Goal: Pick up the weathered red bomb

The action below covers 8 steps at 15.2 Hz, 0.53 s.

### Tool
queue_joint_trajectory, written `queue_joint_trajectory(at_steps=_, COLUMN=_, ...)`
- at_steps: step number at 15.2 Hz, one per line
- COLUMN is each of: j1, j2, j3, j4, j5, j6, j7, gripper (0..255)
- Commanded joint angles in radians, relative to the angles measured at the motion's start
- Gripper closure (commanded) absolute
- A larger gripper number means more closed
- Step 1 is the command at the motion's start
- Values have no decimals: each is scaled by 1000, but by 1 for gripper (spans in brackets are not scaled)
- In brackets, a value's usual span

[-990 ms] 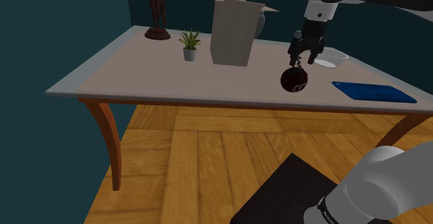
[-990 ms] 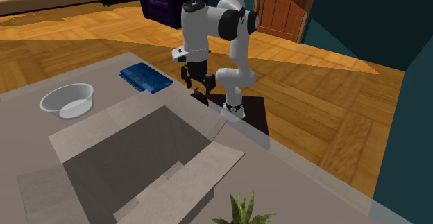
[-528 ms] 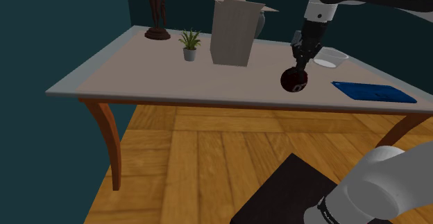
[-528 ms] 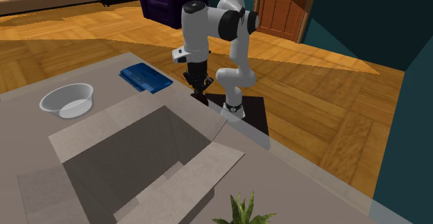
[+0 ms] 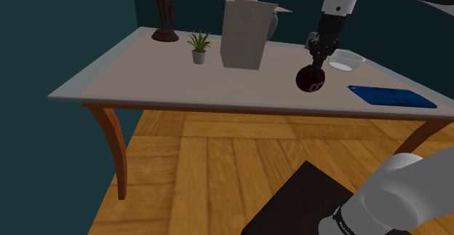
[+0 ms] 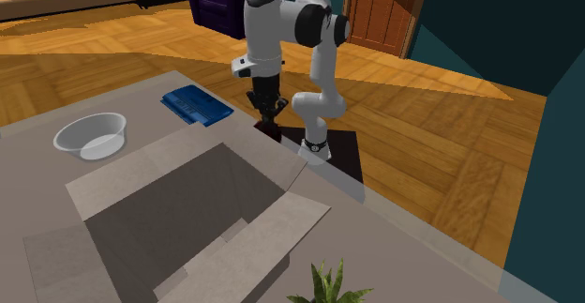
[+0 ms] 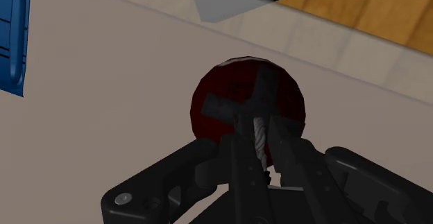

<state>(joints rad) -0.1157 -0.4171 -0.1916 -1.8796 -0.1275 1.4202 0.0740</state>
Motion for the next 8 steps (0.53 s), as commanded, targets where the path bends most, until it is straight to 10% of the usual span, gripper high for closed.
queue_joint_trajectory(at_steps=1, j1=1, j2=10, j3=0, j4=35, j5=1, j6=-25, j7=-3, gripper=255)
queue_joint_trajectory(at_steps=8, j1=3, j2=55, j3=0, j4=176, j5=7, j6=-121, j7=-14, gripper=255)
